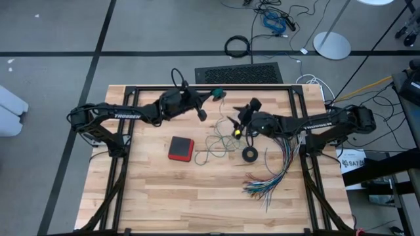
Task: Coiling cords
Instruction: Uncoil the green wire cable from the spool
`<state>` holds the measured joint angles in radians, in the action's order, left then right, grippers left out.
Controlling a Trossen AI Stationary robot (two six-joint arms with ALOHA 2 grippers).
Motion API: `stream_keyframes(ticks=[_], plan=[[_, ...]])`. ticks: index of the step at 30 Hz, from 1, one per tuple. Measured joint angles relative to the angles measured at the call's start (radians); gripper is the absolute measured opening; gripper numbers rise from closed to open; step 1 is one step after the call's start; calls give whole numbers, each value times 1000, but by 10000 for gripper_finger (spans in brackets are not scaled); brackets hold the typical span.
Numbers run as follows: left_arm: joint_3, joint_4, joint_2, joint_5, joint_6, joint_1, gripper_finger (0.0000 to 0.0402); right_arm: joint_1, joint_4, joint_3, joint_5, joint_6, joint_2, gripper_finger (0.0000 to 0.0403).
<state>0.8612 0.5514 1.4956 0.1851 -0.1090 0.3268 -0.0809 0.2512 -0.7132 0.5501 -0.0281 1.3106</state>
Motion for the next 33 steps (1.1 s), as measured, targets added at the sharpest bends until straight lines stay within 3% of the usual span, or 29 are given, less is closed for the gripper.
stream_keyframes(ticks=[5, 12, 20, 33], plan=[[0, 0, 0, -21, 0, -16, 0, -70, 52, 0, -27, -30, 0, 205], [0, 0, 0, -28, 1, -31, 0, -129, 149, 0, -235, -31, 60, 201], [0, -11, 0, -29, 1, -37, 0, -136, 268, 0, -234, -37, 164, 194], [0, -19, 1, -29, 0, -37, 0, -137, 293, 0, -115, -89, 166, 135]])
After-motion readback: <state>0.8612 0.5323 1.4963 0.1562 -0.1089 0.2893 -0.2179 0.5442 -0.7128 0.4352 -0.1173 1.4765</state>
